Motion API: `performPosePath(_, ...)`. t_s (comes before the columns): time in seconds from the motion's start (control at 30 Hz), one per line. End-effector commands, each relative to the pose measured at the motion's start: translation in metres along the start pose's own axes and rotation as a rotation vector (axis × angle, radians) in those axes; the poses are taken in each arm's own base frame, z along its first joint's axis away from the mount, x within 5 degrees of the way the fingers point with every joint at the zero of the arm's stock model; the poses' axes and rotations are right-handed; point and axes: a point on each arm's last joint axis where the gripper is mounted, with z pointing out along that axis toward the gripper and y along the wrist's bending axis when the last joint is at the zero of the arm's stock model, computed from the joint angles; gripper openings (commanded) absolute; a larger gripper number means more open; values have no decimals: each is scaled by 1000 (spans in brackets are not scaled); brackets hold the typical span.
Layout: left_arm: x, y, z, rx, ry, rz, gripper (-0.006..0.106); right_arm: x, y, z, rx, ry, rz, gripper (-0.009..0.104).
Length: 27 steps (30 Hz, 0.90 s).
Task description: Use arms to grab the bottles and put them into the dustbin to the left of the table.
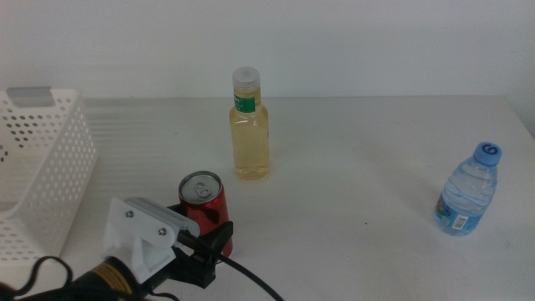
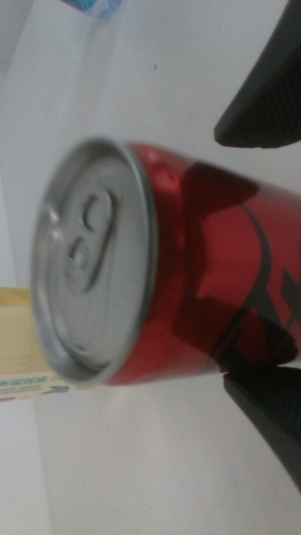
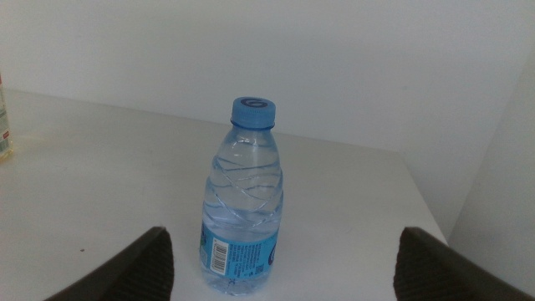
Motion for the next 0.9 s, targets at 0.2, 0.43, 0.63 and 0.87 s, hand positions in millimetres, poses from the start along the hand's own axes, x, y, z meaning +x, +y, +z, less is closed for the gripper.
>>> performPosePath(0.2,-7,1,22,30,-150,-22,82,-11,-1,-3,18,-107,-11,70)
performPosePath(0.43,-14,5,38,3,-192,-28,82,-11,-1,-3,18,-107,-11,70)
performPosePath(0.63,-17,8,41,-26,-206,-28,82,-11,-1,-3,18,-107,-11,70)
performPosePath(0.87,-12,7,46,-3,-186,-31,57,-11,-1,-3,18,-107,-11,70)
